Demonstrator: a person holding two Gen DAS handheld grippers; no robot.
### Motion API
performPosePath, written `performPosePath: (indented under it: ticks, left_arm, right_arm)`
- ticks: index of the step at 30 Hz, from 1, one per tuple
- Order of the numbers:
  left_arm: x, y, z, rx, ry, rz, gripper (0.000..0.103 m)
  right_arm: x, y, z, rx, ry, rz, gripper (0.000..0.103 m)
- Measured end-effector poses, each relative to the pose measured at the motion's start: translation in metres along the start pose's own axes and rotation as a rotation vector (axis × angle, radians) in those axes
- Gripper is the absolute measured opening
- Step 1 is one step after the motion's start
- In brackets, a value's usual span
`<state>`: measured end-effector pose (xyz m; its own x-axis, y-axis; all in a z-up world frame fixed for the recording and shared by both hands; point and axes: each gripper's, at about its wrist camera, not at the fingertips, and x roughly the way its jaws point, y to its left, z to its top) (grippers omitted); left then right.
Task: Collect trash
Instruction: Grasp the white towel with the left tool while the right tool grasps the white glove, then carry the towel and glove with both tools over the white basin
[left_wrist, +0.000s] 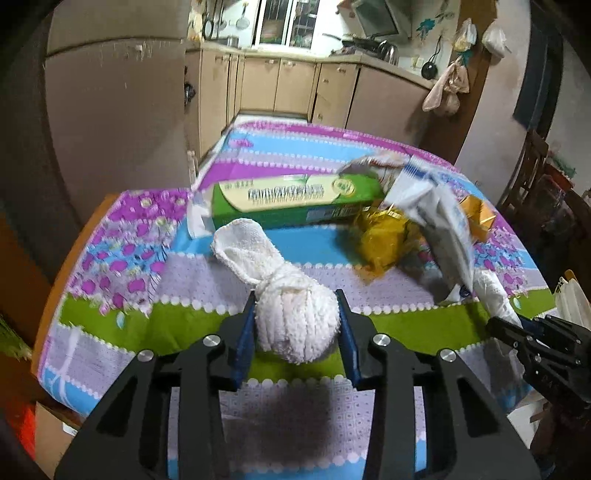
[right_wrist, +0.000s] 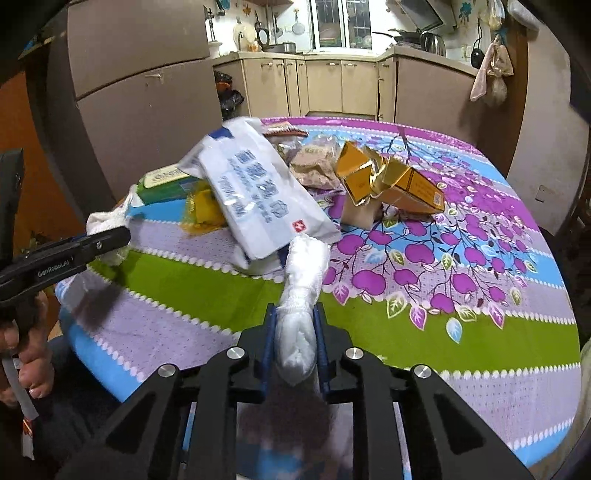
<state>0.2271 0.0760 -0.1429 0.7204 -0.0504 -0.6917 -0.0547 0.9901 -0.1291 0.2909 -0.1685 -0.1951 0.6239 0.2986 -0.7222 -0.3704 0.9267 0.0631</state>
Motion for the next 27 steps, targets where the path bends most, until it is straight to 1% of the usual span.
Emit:
performPosePath:
  ticks: [5,10,13,16,22,27]
  left_arm:
    - [-0.024,-0.007,0.006,0.017,-0.066,-0.01,0.037]
    - [-0.038,-0.015,0.012,0.032,-0.102,-0.027,0.037]
    - [-0.043,-0.019,0.012,0.029,-0.113,-0.033,0.037]
    - [-0.053,-0.025,0.014,0.048,-0.137,-0.042,0.037]
    - [-0.081,-0.048,0.025,0.104,-0.219,-0.073,0.037]
    - [-0.101,-0.068,0.034,0.133,-0.265,-0.094,0.037]
  right_arm:
    - [-0.028,0.004,-0.003,0.017,-0.063,-0.003,0.02]
    - [-0.056,-0.001,-0.002,0.048,-0.144,-0.002,0.02]
    - [-0.069,-0.003,0.001,0.061,-0.193,-0.014,0.02]
    - [-0.08,-0.002,0.007,0.064,-0.236,-0.047,0.02]
    - [-0.116,0.016,0.021,0.016,-0.362,-0.102,0.02]
    - [-0.146,0.027,0.032,-0.017,-0.44,-0.128,0.02]
